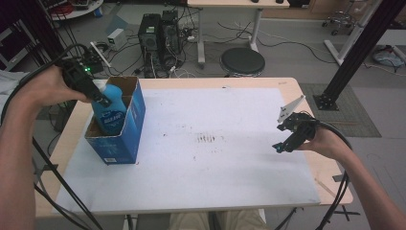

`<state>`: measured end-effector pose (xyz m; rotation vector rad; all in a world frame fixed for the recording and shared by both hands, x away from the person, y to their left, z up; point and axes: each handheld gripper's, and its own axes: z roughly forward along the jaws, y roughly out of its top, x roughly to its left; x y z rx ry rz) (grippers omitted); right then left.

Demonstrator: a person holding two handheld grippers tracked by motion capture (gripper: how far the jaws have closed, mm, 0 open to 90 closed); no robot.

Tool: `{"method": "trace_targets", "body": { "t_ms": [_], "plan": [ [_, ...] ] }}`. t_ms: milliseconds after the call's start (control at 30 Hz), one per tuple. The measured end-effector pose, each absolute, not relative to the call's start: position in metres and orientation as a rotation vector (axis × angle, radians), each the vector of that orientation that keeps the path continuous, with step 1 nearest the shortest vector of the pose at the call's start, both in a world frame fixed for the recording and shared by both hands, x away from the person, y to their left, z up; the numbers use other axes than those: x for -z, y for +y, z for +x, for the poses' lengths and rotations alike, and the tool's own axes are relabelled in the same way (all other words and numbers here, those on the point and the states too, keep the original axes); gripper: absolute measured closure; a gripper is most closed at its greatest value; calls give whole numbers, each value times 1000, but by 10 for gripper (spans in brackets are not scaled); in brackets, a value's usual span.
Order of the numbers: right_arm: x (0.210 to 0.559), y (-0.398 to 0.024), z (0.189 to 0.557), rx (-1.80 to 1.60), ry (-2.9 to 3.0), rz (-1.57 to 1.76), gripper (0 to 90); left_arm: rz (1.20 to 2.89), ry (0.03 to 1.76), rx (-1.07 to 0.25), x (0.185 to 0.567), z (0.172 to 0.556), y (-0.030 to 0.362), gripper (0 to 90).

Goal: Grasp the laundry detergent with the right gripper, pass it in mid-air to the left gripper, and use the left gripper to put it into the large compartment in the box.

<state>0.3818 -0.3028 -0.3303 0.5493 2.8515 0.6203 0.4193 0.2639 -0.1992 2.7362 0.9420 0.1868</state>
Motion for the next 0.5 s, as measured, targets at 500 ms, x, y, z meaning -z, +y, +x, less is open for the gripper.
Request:
{"method": "trace_targets", "body": {
  "t_ms": [500],
  "plan": [
    [343,-294,382,-595,2873,536,217,2834,834,-125,255,424,264,382]
  ]
}}
